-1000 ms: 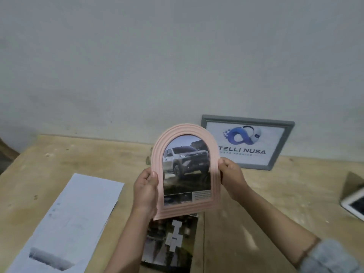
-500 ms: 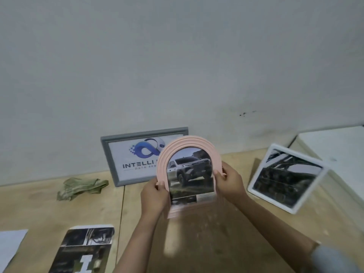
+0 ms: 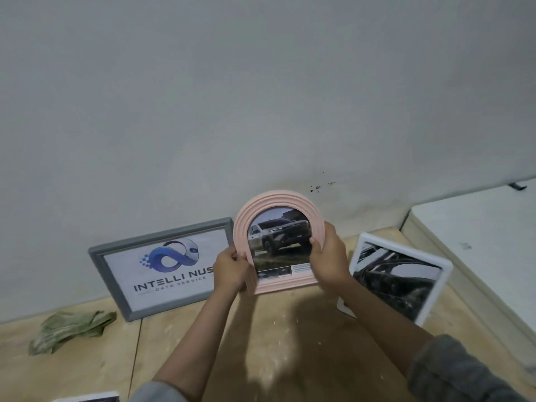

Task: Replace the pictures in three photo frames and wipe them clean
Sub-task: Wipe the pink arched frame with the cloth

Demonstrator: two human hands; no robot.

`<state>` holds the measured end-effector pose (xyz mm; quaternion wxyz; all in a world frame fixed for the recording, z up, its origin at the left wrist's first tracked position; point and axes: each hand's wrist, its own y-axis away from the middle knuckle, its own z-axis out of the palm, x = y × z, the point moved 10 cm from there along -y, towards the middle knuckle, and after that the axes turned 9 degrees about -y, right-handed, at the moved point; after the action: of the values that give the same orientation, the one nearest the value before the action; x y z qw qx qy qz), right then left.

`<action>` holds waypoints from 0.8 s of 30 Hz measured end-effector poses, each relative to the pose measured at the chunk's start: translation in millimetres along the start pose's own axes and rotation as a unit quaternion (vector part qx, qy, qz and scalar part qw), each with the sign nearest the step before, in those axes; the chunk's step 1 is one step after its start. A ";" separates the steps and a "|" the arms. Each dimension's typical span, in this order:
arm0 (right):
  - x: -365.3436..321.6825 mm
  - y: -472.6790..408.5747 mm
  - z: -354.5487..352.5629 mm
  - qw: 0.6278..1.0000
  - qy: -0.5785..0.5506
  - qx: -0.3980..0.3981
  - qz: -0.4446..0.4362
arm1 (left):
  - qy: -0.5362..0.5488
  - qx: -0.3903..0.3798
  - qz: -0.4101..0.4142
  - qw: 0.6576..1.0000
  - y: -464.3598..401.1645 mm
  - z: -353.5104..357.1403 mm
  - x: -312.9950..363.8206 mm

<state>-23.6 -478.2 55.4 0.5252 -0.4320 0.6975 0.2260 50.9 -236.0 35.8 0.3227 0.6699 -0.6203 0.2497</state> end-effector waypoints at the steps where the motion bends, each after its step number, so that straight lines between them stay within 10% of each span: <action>1: 4.9 -6.1 -1.1 1.000 0.000 0.010 0.003 | -0.003 -0.005 0.001 1.000 -5.7 5.8 3.6; 24: 83.3 -50.2 23.1 0.991 -0.025 0.018 0.131 | 0.036 -0.065 -0.092 0.993 -45.5 76.1 -7.1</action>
<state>24.8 -517.1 -22.9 0.5159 -0.3216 0.7386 0.2914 90.3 -286.7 -25.7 0.4094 0.6924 -0.5588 0.2019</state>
